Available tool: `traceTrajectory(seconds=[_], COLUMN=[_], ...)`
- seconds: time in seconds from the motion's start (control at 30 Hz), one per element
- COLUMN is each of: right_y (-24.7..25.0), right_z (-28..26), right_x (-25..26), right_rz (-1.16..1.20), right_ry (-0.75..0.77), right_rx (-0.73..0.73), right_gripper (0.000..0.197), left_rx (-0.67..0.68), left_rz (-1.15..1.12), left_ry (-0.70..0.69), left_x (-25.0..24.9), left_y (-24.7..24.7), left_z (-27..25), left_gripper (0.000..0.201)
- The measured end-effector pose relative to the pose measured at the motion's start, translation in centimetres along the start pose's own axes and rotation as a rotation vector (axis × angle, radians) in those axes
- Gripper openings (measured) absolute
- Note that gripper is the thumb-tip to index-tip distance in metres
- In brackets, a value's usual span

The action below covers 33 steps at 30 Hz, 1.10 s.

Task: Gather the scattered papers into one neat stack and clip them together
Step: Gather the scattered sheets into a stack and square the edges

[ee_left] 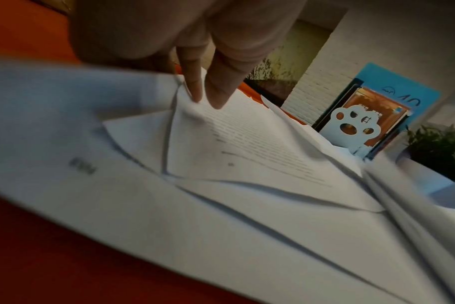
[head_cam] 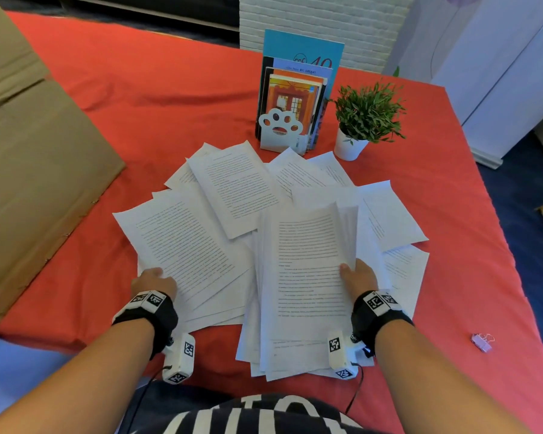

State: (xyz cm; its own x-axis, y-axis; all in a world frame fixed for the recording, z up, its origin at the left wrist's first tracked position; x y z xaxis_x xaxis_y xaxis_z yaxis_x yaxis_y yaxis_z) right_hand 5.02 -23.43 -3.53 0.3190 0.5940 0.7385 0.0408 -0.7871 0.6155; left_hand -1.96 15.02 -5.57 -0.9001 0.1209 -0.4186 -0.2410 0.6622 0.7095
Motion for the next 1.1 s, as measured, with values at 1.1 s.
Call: traceTrajectory(seconds=[1.1], right_y=[0.5], right_z=[0.0], right_x=[0.8], right_rz=[0.202], right_ry=[0.048], right_rx=[0.007], right_gripper=[0.028], left_rx=[0.4], left_rz=[-0.492], left_ry=[-0.182], left_x=[-2.1], left_y=[-0.5], left_z=[-2.6], left_gripper=[0.038])
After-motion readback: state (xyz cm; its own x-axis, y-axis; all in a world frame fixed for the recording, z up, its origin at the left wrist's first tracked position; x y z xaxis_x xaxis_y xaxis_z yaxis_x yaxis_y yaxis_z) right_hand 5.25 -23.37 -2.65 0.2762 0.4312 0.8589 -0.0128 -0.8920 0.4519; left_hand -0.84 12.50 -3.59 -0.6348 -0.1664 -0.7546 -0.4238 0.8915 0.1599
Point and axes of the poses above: each hand's wrist, its own z-axis towards the middle knuckle, its own y-axis out of the back of the hand, x = y × z, the point moved 3 cm from there along z, towards the middle knuckle, and after that the axes turned 11 degrees about y, right-handed, at the moved point
